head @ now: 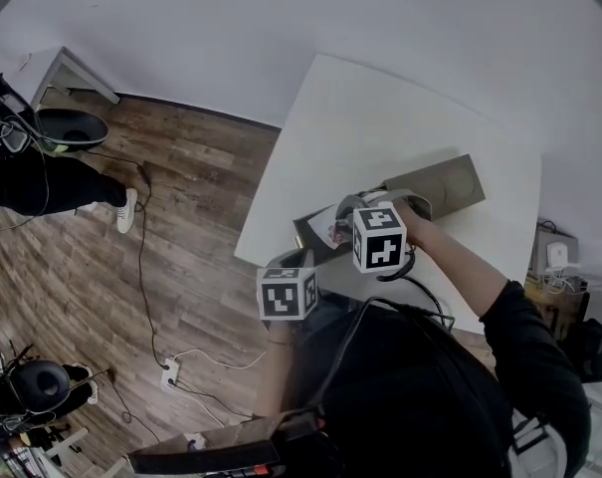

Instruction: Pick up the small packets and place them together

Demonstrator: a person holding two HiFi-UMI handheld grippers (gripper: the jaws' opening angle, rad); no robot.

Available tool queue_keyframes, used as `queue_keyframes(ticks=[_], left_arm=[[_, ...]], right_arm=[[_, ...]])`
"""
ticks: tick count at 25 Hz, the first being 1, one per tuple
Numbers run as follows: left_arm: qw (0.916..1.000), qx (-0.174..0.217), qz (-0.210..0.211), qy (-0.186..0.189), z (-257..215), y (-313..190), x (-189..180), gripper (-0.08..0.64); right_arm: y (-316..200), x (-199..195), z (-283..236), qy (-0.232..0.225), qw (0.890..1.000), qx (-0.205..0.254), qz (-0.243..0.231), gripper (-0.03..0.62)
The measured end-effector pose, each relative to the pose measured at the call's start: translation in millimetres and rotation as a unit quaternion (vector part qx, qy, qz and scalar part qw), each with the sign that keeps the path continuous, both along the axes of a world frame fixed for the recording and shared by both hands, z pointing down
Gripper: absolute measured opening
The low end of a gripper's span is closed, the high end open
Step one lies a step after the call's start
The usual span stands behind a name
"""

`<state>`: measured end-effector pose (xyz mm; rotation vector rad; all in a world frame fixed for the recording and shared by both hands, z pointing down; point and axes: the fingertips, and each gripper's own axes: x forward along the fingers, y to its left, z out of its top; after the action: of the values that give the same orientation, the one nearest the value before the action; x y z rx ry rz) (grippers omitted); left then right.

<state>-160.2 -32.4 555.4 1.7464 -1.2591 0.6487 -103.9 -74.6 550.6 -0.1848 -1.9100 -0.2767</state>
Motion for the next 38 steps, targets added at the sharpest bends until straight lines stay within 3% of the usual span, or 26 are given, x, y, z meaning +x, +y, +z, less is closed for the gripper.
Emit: queue_keyframes(ticks=[8, 15, 21, 38], left_arm=[[1.0, -0.006, 0.005, -0.005, 0.2, -3.0, 0.8, 0.0], [0.9999, -0.009, 0.006, -0.008, 0.3, -5.4, -0.4, 0.0], [0.9999, -0.01, 0.005, -0.006, 2.6, -6.7, 0.0, 0.0], [1.0, -0.008, 0.004, -0.002, 1.7, -6.5, -0.7, 0.0]], right_arm=[[-50.8, 48.6, -46.7, -0.058, 0.989, 0.054, 0.122, 0.066], [-83.8, 118.5, -50.7, -0.046, 0.974, 0.066, 0.214, 0.064], [-88.6, 143.0, -34.5, -0.027, 0.971, 0.055, 0.23, 0.063], [-93.2, 158.2, -25.5, -0.004, 0.973, 0.042, 0.228, 0.064]])
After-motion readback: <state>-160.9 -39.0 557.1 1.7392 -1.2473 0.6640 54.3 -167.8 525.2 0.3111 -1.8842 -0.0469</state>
